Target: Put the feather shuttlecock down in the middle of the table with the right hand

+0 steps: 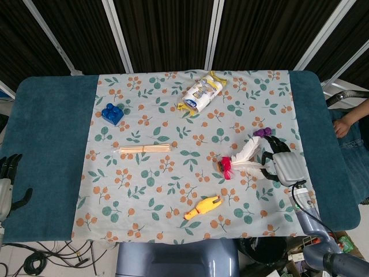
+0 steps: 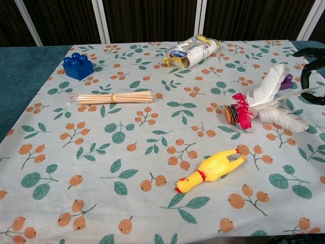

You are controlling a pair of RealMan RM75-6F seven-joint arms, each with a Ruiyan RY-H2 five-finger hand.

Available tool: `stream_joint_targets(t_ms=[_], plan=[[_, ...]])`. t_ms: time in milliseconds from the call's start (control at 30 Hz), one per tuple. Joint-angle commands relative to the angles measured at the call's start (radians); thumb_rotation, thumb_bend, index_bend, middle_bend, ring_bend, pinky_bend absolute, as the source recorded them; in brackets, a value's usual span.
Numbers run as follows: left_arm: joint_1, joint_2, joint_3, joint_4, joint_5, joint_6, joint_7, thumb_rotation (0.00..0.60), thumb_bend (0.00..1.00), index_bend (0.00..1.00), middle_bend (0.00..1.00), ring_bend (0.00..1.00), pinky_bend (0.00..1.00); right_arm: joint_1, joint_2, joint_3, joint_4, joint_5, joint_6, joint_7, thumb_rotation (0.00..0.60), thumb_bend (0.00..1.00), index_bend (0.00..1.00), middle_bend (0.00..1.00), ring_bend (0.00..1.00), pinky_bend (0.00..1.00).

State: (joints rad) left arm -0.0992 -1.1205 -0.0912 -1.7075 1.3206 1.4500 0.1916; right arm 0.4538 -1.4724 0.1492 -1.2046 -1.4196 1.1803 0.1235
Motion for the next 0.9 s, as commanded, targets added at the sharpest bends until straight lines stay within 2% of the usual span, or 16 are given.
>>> stream_joint_targets(t_ms=[33, 900], plan=[[0.0, 0.0, 0.0, 0.0, 0.0, 0.0, 0.0, 0.6, 0.33, 0.03, 0.06, 0.01, 0.05, 0.001, 0.001, 0.0, -0.002, 0.001, 0.0, -0.001, 0.6, 0.35, 0.63, 0.05, 0.05, 0.12], [0.0, 0.001, 0.001, 0.001, 0.0, 0.0, 0.0, 0.6, 0.33, 0.03, 0.06, 0.01, 0.05, 0.008, 0.003, -0.001, -0.01, 0.003, -0.003, -0.016, 0.6, 0.36, 0.64, 0.05, 0.05, 0.12]])
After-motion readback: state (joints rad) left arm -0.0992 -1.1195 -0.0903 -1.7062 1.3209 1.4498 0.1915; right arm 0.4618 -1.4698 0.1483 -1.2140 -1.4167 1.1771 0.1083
